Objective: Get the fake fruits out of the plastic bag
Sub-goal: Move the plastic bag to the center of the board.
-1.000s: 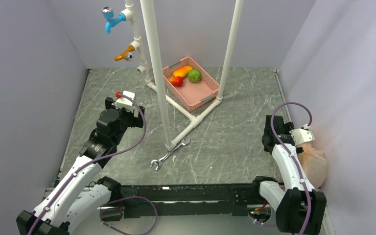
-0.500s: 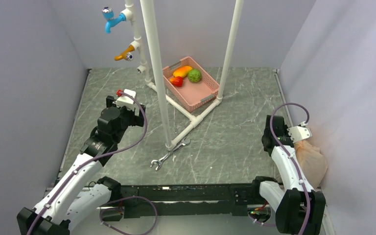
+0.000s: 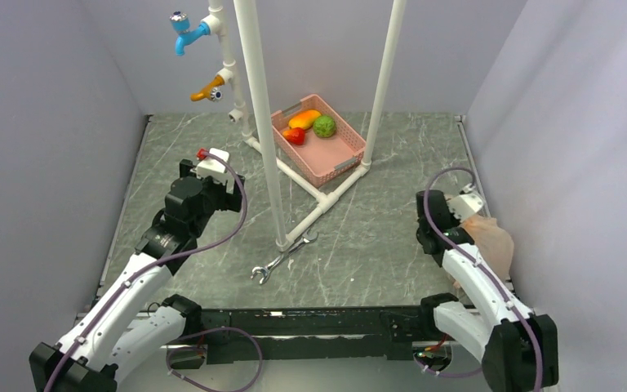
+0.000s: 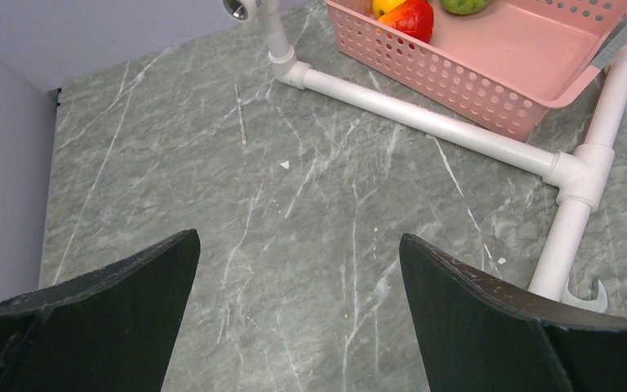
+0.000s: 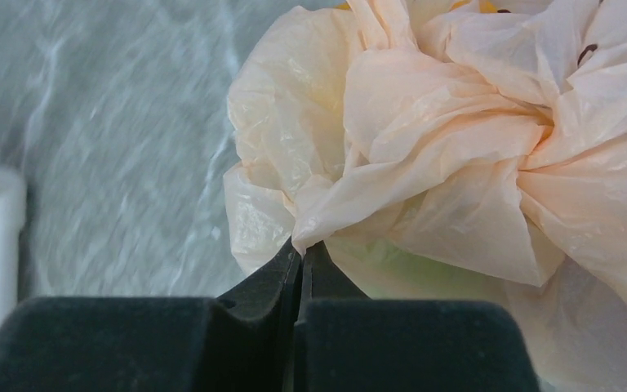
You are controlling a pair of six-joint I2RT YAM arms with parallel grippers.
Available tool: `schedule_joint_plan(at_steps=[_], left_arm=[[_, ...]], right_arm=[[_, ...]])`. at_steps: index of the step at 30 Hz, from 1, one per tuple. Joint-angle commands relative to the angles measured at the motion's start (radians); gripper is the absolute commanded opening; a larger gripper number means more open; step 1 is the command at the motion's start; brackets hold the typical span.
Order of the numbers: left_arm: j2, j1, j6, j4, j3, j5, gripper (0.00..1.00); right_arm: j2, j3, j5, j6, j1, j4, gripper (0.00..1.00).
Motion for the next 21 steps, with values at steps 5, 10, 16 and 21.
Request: schedule_joint_plan(at_steps=[5, 10, 16, 21], left_arm=[[0.051, -0.003, -0.023, 0.005, 0.050, 0.066, 0.99], [0.130, 0.002, -0.048, -0.013, 0.080, 0.143, 0.99], [0.207, 0.026, -0.074, -0.022, 0.105, 0.305, 0.99], [0.271, 0.065, -0.127, -0.027, 0.130, 0.461, 0.99]], right_arm=[[0.084, 0.070, 0.019, 0.065, 0.347, -0.047, 0.00], [0.107, 0.103, -0.008, 0.105, 0.511, -0.063, 0.00], [0.157, 0.163, 0.014, 0.104, 0.778, -0.005, 0.00], [0.229, 0.189, -0.004, 0.154, 0.994, -0.006, 0.00]])
